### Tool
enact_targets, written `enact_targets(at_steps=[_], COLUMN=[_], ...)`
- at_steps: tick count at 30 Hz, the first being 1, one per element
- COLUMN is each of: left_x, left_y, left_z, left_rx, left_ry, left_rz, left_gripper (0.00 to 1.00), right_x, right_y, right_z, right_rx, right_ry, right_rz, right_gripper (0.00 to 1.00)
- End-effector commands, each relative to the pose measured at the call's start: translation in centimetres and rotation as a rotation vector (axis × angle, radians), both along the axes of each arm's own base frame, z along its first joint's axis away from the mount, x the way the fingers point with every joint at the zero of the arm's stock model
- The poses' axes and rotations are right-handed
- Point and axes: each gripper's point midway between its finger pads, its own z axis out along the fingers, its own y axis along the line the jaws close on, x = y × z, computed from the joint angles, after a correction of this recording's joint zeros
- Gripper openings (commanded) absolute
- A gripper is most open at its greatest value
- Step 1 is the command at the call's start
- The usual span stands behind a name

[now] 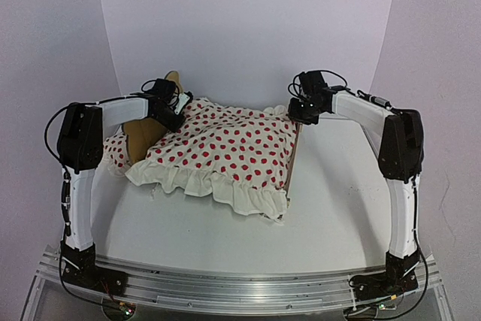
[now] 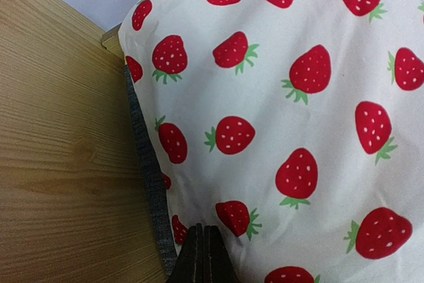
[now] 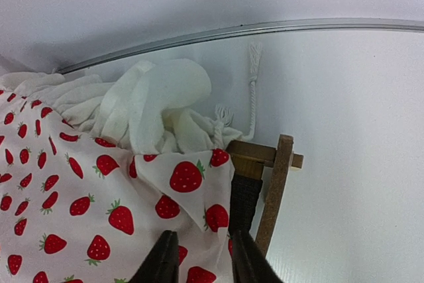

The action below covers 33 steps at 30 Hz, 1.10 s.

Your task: Set up the pet bed

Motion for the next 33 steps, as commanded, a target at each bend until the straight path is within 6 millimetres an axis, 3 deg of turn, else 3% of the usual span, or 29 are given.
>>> enact_targets(at_steps=[1,6,13,17,22,24,27,29,32,33], left_x=[0.1,0.4,1.3,0.8,-2.1,-3.0,-3.6,-3.5,-4.1,-4.5], left_y=[3.5,4.7,3.8,2.6,-0.6,-0.2,3.5,8.2,15.6,17.4], left_z=[2.4,3.9,7.2,10.0,17.6,21.3,26.2,28.4,29.4,28.7], left_rx=[0.115,0.166,0.057,-0.004,-0.141,-0.147,-0.172,-0.201,-0.164,-0.136], left_ry=[-0.067,-0.118,-0.137,-0.139,-0.160,-0.218,-0.298,-0.337,-0.372,-0.358], left_rz=[0.054,0.101,0.144,0.096,-0.106,-0.131,-0.064,0.047,0.221,0.258], left_gripper=[0.00,0.00,0.01,0.38,0.51,0.55,0.65,0.70,0.74,0.74], right_x=[-0.2,-0.7,-3.3,-4.1,-4.2,-4.1,-3.9,-3.9,-4.1,-4.2], right_y=[-0.2,-1.7,-1.3,-1.2,-0.5,0.0,0.5,0.5,0.9,0.9], right_z=[3.0,4.6,3.6,4.2,4.9,5.2,5.4,5.3,5.2,5.0], right_rx=[0.031,-0.026,0.006,0.023,0.052,0.067,0.085,0.086,0.101,0.100], right_ry=[-0.045,-0.084,-0.026,-0.026,-0.029,-0.033,-0.036,-0.034,-0.026,-0.023], right_rz=[-0.004,-0.024,0.037,0.054,0.086,0.103,0.123,0.122,0.142,0.146], right_gripper=[0.34,0.38,0.44,0.46,0.47,0.47,0.48,0.48,0.48,0.48])
